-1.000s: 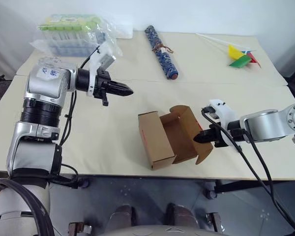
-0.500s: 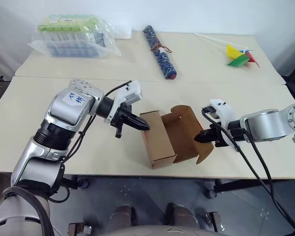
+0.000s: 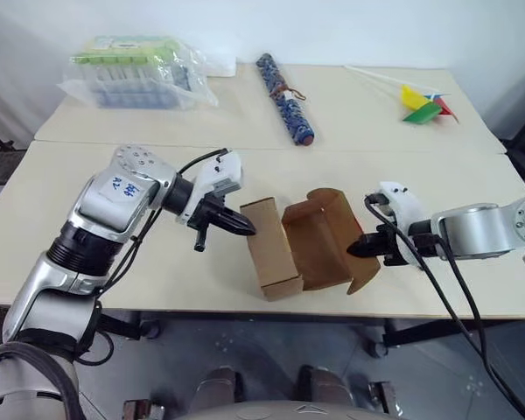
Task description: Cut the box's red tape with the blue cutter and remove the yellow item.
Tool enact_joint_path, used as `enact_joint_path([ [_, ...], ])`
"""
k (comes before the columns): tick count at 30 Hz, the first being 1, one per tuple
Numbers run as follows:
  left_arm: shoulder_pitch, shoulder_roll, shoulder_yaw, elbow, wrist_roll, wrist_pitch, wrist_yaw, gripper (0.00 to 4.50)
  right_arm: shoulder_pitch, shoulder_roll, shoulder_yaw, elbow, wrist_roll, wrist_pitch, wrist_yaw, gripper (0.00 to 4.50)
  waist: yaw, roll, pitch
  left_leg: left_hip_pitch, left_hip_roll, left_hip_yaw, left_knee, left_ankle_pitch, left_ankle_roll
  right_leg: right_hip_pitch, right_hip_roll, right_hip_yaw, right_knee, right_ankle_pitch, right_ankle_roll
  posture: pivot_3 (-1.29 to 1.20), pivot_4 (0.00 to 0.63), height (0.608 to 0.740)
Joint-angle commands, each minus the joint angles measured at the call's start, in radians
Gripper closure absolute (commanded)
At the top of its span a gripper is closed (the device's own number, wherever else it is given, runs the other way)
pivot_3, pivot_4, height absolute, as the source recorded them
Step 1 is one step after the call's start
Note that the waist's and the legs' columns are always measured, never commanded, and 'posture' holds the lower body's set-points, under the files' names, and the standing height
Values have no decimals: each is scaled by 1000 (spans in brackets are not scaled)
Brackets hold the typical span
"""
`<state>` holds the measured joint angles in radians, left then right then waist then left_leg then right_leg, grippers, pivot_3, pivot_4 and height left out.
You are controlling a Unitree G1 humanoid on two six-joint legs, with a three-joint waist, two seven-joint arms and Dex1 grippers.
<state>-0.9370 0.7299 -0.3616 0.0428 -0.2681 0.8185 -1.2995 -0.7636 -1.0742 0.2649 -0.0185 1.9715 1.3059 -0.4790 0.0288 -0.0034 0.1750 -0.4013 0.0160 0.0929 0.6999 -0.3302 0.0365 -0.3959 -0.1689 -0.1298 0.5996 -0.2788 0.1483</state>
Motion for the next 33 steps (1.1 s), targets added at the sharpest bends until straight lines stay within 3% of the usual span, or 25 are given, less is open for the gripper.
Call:
enact_joint_path([
  [1, 78, 3, -78, 24, 79, 39, 67, 4500, 20, -32, -52, -21, 1, -15, -28, 4447, 5, 1, -1, 1, 0, -1, 0, 0, 0, 2, 0, 0, -1, 0, 0, 0, 150, 740],
  [8, 75, -61, -47, 78, 82, 38, 141, 4500, 52, 3, -60, -41, 1, -41, -62, 4447, 33, 2, -2, 5, -3, -2, 1, 0, 5, 5, -4, 4, -2, 2, -2, 0, 150, 740],
  [15, 75, -116, -48, 143, 98, 4, 171, 4500, 65, 48, -54, -72, 1, -74, -131, 4447, 13, 3, -3, 6, -1, 1, 0, 0, 6, 5, -3, 5, -6, 6, -3, 0, 150, 740],
  [33, 174, 32, -133, 63, 157, 0, 173, 4500, 69, 35, -69, -128, 1, -79, -123, 4447, 9, 22, -19, 14, -1, 2, -2, -3, 10, 8, -4, 9, -9, 6, -4, 0, 150, 740],
])
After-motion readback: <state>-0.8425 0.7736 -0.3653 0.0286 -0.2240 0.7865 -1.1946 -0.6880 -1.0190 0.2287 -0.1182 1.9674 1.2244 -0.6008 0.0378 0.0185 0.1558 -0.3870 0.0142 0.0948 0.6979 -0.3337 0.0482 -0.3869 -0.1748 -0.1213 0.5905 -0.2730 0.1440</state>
